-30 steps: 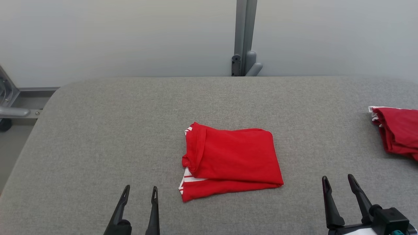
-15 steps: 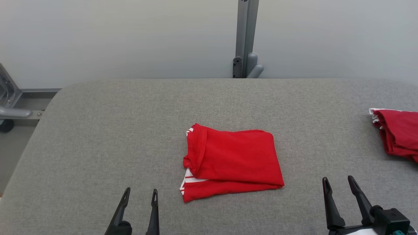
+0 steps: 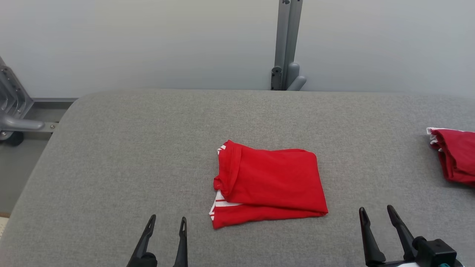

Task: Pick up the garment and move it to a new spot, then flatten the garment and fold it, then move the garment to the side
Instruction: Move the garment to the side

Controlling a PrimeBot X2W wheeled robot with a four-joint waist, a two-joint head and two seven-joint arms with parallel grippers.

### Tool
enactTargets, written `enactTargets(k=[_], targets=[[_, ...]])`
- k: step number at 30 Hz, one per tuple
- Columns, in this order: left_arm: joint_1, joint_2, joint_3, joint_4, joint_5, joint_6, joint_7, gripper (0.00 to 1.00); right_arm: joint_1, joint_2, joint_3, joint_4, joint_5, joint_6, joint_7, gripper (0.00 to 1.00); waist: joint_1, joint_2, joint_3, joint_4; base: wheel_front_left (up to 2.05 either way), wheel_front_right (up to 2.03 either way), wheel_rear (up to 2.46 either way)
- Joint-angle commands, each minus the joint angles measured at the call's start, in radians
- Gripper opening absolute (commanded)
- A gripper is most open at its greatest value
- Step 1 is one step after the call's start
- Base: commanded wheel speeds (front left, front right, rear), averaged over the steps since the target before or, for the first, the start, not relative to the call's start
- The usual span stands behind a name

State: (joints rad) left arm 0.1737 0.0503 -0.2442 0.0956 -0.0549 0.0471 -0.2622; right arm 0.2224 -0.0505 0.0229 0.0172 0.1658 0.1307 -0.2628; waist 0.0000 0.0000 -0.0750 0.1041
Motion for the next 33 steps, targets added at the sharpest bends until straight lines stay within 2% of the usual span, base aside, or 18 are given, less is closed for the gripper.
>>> enactTargets(k=[1,8,11,16,20,28,33], targets=[[0.002,0.001,-0.004,-0.001,-0.001,0.0,-0.002,1.0,-0.005,-0.001,0.002,0.021,0.017,0.0,-0.003,1.0,0.0,0.0,0.006,0.01,0.0,0.0,0.0],[-0.011,0.001,-0.02,0.005,-0.015,0.007,-0.002,1.0,-0.117,-0.001,0.002,0.2,0.211,0.0,-0.003,1.0,0.0,0.0,0.028,0.053,0.0,0.0,0.0],[-0.014,0.001,-0.032,0.015,-0.019,0.006,-0.002,1.0,-0.194,-0.001,-0.011,0.318,0.357,0.0,-0.003,1.0,0.0,0.0,0.037,0.074,0.0,0.0,0.0],[-0.032,0.001,-0.052,0.029,-0.023,0.004,-0.002,1.0,-0.328,-0.003,0.049,0.479,0.465,0.0,-0.003,1.0,0.0,0.0,0.059,0.117,0.0,0.0,0.0],[-0.045,0.001,-0.059,0.039,-0.022,0.004,-0.002,1.0,-0.408,-0.04,0.099,0.587,0.562,0.0,-0.003,1.0,0.0,0.0,0.074,0.148,0.0,0.0,0.0],[-0.064,0.001,-0.071,0.043,-0.025,0.001,-0.002,1.0,-0.51,-0.11,0.194,0.72,0.745,0.0,-0.003,1.0,0.0,0.0,0.111,0.182,0.0,0.0,0.0],[-0.083,0.001,-0.079,0.046,-0.027,0.004,-0.002,1.0,-0.549,-0.141,0.252,0.75,0.87,0.0,0.01,1.0,0.0,0.0,0.131,0.191,0.0,0.0,0.0]])
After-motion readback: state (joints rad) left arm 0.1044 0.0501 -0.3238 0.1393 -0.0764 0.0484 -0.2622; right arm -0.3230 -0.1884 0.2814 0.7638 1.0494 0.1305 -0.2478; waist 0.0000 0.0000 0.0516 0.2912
